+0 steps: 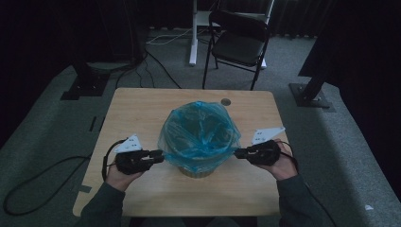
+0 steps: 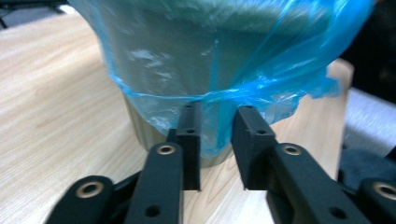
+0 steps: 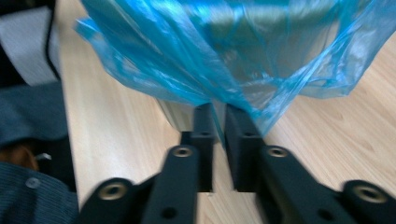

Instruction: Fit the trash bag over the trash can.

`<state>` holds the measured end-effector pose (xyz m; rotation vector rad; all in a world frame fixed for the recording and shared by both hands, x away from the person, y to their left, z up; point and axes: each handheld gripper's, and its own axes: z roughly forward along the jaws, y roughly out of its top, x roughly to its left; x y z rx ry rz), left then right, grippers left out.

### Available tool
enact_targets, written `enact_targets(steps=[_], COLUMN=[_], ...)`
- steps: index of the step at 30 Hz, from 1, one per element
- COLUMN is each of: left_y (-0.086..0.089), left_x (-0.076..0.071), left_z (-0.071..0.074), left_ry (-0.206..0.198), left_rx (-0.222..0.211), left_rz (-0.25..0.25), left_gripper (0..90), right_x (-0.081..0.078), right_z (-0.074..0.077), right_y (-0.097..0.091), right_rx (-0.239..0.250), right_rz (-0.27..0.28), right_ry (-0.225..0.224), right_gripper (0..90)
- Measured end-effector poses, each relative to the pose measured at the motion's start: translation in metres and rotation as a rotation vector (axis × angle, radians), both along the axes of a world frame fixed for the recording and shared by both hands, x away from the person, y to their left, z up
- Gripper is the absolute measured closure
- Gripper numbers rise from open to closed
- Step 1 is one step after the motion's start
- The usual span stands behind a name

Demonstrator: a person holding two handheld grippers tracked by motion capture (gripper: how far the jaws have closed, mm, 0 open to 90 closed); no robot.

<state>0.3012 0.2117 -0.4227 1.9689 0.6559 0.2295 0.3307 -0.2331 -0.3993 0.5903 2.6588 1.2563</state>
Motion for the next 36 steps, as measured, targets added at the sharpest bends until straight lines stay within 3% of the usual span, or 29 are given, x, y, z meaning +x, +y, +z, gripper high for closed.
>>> enact_targets(steps=[9, 15, 17, 23, 24, 27, 31, 36], left_y=[0.009, 0.011, 0.009, 0.003, -0.001, -0.004, -0.008, -0.012], left_x=[0.002, 0.013, 0.024, 0.035, 0.045, 0.055, 0.061, 0.064], left_z=[0.019, 0.027, 0.030, 0.035, 0.039, 0.040, 0.039, 0.037], left_ry=[-0.048, -0.053, -0.043, -0.044, -0.037, -0.007, 0.007, 0.011], left_rx=[-0.023, -0.047, -0.083, -0.082, -0.081, -0.104, -0.107, -0.102], left_rz=[0.034, 0.070, 0.088, 0.109, 0.127, 0.135, 0.145, 0.144], left_gripper=[61.8, 62.0, 63.5, 63.9, 63.7, 62.8, 62.4, 62.0], right_x=[-0.007, -0.002, 0.008, 0.020, 0.031, 0.044, 0.061, 0.079], right_z=[0.025, 0.033, 0.037, 0.040, 0.042, 0.044, 0.043, 0.040], right_y=[-0.013, -0.015, -0.007, 0.007, 0.019, 0.028, 0.038, 0.050], right_rx=[0.092, 0.120, 0.110, 0.110, 0.087, 0.071, 0.052, 0.039], right_rz=[0.021, -0.022, -0.075, -0.112, -0.142, -0.184, -0.228, -0.240], right_ry=[-0.061, -0.098, -0.122, -0.147, -0.171, -0.192, -0.191, -0.168], right_gripper=[67.5, 69.0, 73.8, 78.1, 79.5, 79.4, 76.5, 70.6])
